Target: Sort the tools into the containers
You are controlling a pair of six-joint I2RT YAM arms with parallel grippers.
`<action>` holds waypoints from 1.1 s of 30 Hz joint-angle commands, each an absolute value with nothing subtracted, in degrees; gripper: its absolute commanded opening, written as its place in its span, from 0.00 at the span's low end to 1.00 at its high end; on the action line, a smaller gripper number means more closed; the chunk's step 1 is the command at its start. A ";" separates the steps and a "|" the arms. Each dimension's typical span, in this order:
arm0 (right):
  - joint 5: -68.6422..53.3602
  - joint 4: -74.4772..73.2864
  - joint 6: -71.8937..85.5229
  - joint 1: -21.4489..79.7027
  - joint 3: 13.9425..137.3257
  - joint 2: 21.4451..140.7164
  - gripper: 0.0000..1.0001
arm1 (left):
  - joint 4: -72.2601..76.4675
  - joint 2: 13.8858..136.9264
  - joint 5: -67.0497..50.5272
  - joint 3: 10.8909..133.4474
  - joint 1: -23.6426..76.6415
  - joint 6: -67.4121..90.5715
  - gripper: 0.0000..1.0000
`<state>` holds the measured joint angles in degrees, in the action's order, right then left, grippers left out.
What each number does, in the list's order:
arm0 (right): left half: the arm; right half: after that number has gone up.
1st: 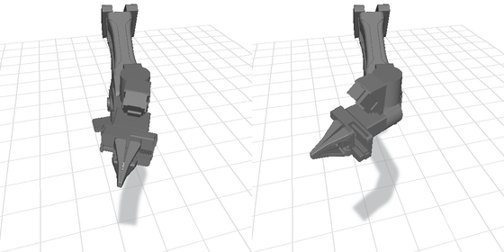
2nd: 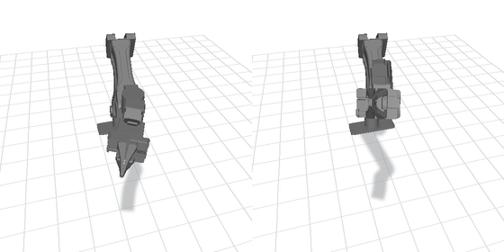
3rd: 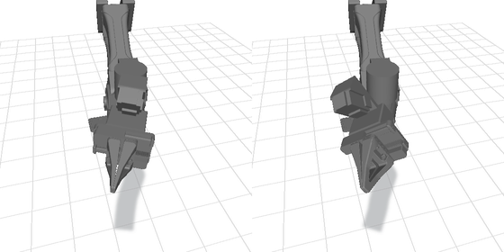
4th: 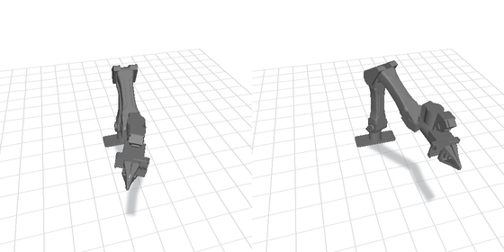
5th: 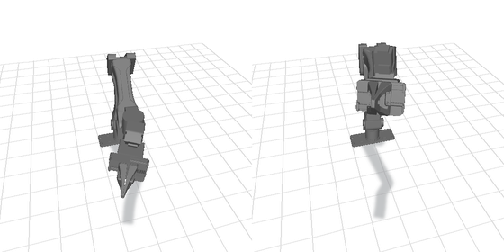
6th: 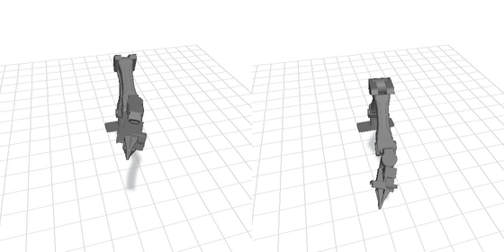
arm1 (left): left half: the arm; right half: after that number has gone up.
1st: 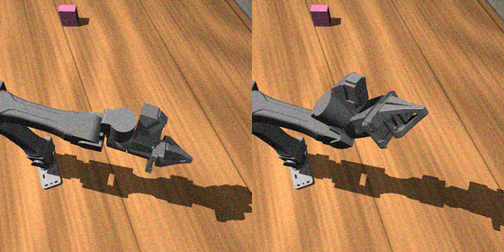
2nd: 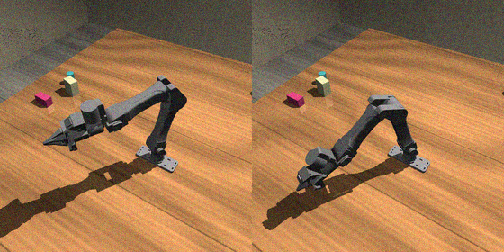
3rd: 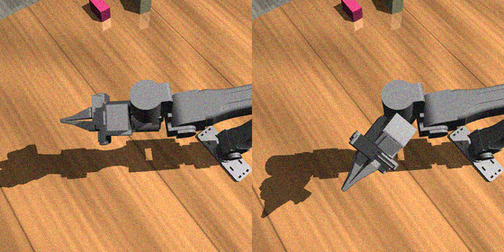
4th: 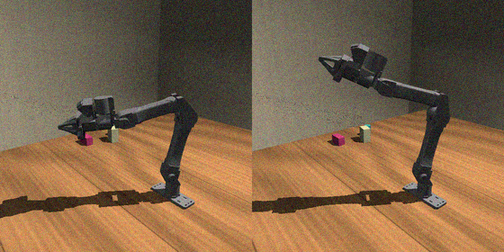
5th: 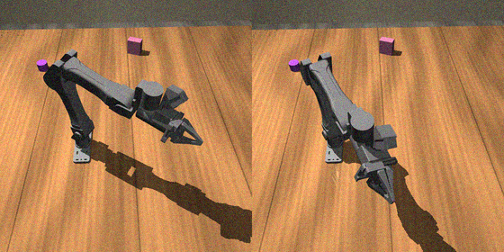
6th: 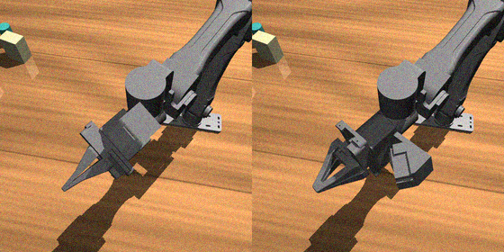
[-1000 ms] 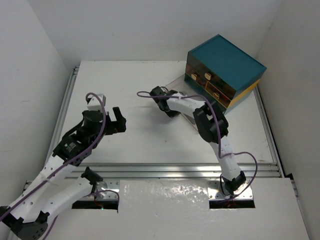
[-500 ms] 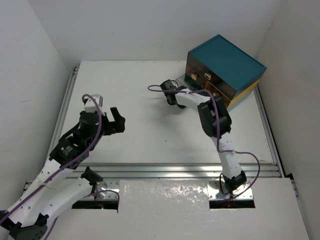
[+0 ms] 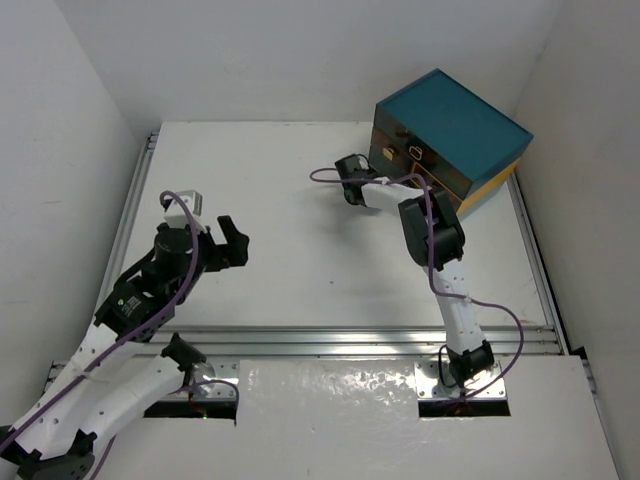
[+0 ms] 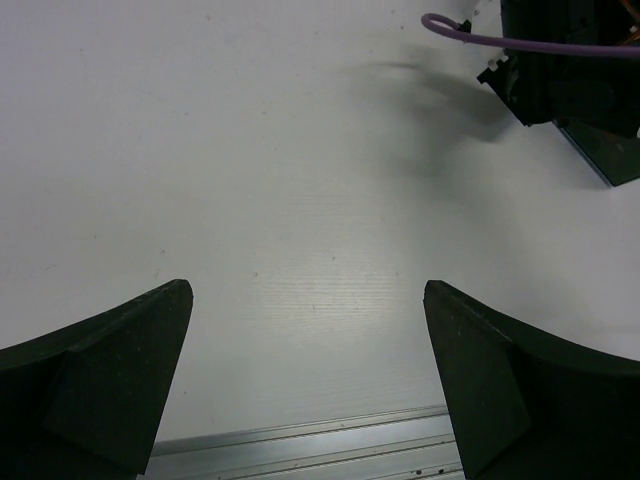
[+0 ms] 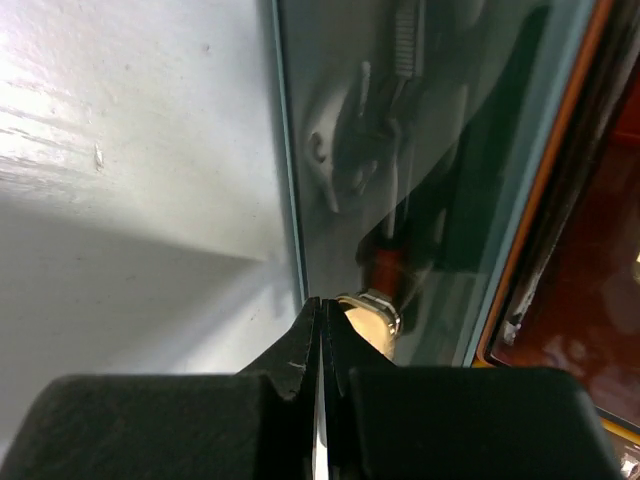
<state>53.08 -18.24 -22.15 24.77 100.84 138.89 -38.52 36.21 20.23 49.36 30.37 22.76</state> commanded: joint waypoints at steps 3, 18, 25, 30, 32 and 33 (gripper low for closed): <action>56.25 -13.45 -23.21 23.73 98.80 137.38 0.00 | -35.68 35.16 19.42 49.13 30.85 22.06 1.00; 25.85 -27.52 7.27 34.27 75.04 95.28 0.99 | -37.45 38.85 27.70 51.50 22.95 24.71 1.00; 24.44 -27.59 16.08 35.68 51.09 56.55 0.99 | -32.28 37.89 32.17 50.46 17.33 23.91 1.00; 26.54 -35.41 18.45 35.60 43.34 37.64 0.99 | -26.81 29.91 31.03 44.23 16.17 17.25 1.00; 26.28 -40.24 20.29 35.68 42.54 31.83 0.99 | -25.14 26.56 29.11 41.06 16.17 16.00 1.00; 26.63 -41.38 21.00 35.60 42.19 30.42 0.99 | -24.53 25.41 27.96 40.26 16.17 15.56 1.00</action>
